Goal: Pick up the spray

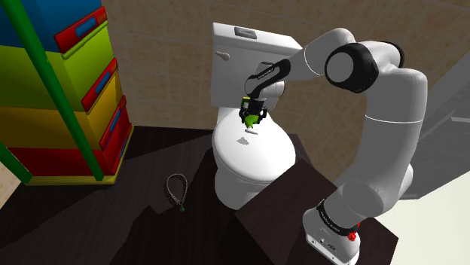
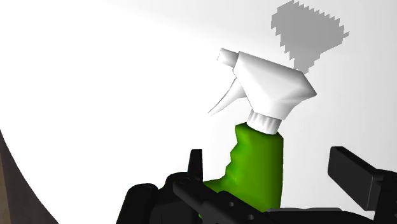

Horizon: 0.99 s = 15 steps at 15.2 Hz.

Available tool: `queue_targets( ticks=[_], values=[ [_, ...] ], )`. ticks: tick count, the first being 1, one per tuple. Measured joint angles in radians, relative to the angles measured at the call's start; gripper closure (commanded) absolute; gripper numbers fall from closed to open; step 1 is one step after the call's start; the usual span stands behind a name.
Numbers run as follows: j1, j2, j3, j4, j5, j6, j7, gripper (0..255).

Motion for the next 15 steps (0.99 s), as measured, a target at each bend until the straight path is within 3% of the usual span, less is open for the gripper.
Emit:
queue_targets(
  ticks=[3,4,15],
  values=[
    [-0.004,0.03,0.004,0.002,0.007,0.028,-0.007,0],
    [-0.004,0.034,0.005,0.003,0.008,0.031,-0.006,255],
    [-0.003,0.032,0.005,0.004,0.007,0.029,-0.005,255]
  ],
)
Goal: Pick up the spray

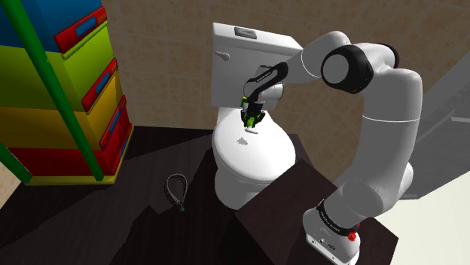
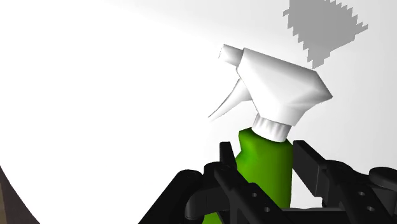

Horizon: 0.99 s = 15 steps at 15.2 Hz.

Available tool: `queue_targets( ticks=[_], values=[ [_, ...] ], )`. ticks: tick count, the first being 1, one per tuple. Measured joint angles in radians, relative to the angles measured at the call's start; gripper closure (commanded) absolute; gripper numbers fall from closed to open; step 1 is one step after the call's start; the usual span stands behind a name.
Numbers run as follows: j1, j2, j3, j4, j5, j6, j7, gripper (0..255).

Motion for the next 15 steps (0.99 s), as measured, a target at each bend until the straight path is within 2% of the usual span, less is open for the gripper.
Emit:
queue_targets(
  ticks=[15],
  values=[
    [0.013,-0.137,-0.02,0.007,-0.033,-0.142,0.025,255]
  ],
)
